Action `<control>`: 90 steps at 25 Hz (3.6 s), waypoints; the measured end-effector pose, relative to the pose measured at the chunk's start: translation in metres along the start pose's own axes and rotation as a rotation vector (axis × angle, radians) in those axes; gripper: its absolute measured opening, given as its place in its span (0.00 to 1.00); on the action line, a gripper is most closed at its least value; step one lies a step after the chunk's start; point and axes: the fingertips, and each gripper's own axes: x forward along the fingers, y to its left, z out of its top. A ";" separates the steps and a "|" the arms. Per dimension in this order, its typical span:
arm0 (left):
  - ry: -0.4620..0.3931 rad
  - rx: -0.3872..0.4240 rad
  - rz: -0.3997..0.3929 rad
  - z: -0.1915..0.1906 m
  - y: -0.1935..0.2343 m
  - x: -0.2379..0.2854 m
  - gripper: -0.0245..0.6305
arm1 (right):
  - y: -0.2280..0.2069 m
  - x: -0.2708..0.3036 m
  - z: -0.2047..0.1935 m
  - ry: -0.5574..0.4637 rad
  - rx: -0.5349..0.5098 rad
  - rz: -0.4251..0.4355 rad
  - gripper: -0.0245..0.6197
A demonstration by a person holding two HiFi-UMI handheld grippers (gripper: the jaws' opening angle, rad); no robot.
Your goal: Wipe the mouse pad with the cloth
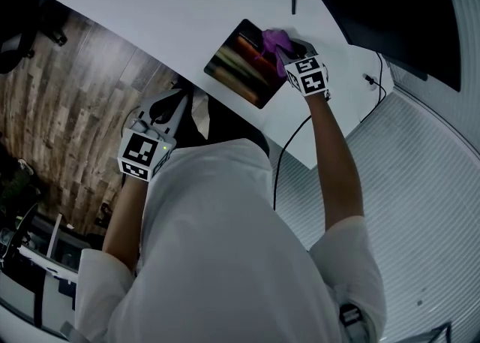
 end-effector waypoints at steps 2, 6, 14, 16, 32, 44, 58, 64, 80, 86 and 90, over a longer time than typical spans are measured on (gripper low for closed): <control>-0.007 -0.005 -0.001 0.000 -0.002 -0.002 0.07 | -0.012 -0.005 0.003 0.005 -0.007 -0.061 0.24; -0.017 -0.021 -0.004 -0.001 -0.003 -0.007 0.07 | -0.016 -0.016 0.025 -0.031 -0.029 -0.126 0.24; -0.028 -0.044 0.032 -0.005 0.015 -0.017 0.07 | -0.005 0.011 0.055 -0.044 -0.042 -0.227 0.24; -0.024 -0.053 0.043 -0.010 0.020 -0.020 0.07 | 0.004 0.021 0.055 -0.031 -0.044 -0.240 0.24; -0.025 -0.047 0.026 -0.028 0.039 -0.045 0.07 | 0.116 0.031 0.053 -0.060 -0.078 -0.192 0.24; -0.033 0.022 -0.021 -0.033 0.050 -0.073 0.07 | 0.206 0.033 0.047 -0.067 0.051 -0.065 0.24; 0.001 0.071 -0.159 -0.030 0.027 -0.068 0.07 | 0.222 -0.070 0.037 -0.228 0.401 -0.051 0.24; -0.017 0.117 -0.198 -0.020 -0.010 -0.062 0.07 | 0.223 -0.137 0.014 -0.342 0.497 -0.113 0.24; -0.066 0.162 -0.173 -0.088 -0.128 -0.152 0.07 | 0.306 -0.261 -0.072 -0.576 0.649 -0.178 0.24; -0.106 0.161 -0.191 -0.093 -0.137 -0.198 0.07 | 0.338 -0.293 -0.090 -0.642 0.696 -0.200 0.24; -0.132 0.218 -0.215 -0.082 -0.129 -0.226 0.07 | 0.355 -0.314 -0.085 -0.672 0.702 -0.251 0.24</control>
